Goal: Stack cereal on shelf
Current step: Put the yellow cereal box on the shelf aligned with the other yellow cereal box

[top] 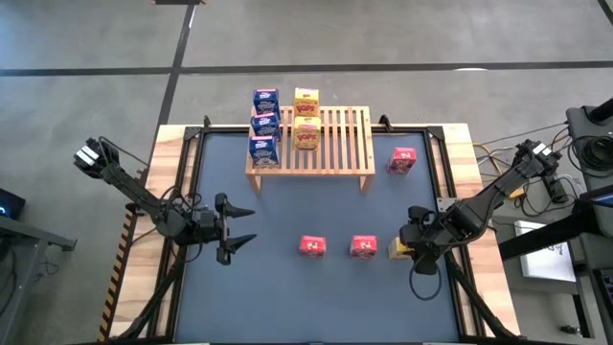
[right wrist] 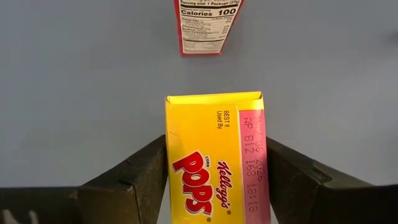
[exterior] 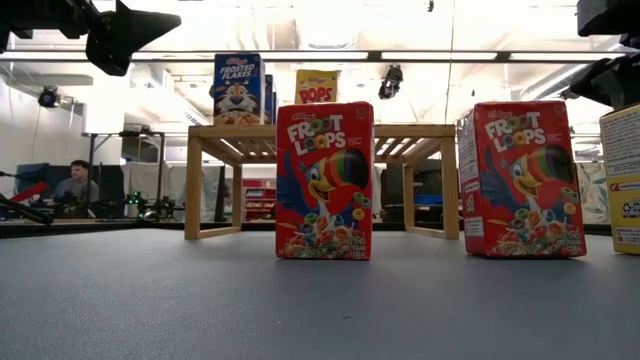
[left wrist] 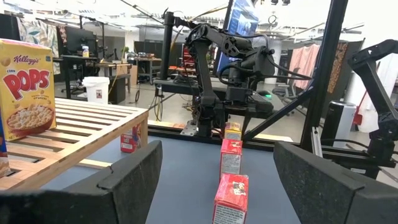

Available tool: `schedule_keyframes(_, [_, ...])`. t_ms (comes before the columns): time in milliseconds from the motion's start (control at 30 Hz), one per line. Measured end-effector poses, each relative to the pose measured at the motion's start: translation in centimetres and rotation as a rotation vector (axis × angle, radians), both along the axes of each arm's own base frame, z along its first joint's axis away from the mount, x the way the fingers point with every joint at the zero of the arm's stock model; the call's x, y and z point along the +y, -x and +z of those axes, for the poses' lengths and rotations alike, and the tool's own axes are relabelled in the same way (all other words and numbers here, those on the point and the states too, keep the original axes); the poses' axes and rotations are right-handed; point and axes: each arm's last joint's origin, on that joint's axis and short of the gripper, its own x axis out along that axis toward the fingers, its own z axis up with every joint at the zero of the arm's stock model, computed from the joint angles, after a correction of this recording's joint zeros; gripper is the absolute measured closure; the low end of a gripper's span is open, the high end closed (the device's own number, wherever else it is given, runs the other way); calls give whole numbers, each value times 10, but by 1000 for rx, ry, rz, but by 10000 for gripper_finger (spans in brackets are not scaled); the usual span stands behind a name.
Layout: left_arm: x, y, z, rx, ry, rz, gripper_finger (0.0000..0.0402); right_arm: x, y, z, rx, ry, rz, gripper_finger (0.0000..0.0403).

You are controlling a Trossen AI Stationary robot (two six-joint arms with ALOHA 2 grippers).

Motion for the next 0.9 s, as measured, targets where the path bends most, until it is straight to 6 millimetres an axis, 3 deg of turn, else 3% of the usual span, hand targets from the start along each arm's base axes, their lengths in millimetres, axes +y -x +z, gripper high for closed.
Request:
schedule_keyframes(600, [0,0,0,0,0,0,109,-1,1,2,-11,1,19,236])
schedule_keyframes(900, [0,0,0,0,0,-1,109,5,-7,39,-124,-47,42,236])
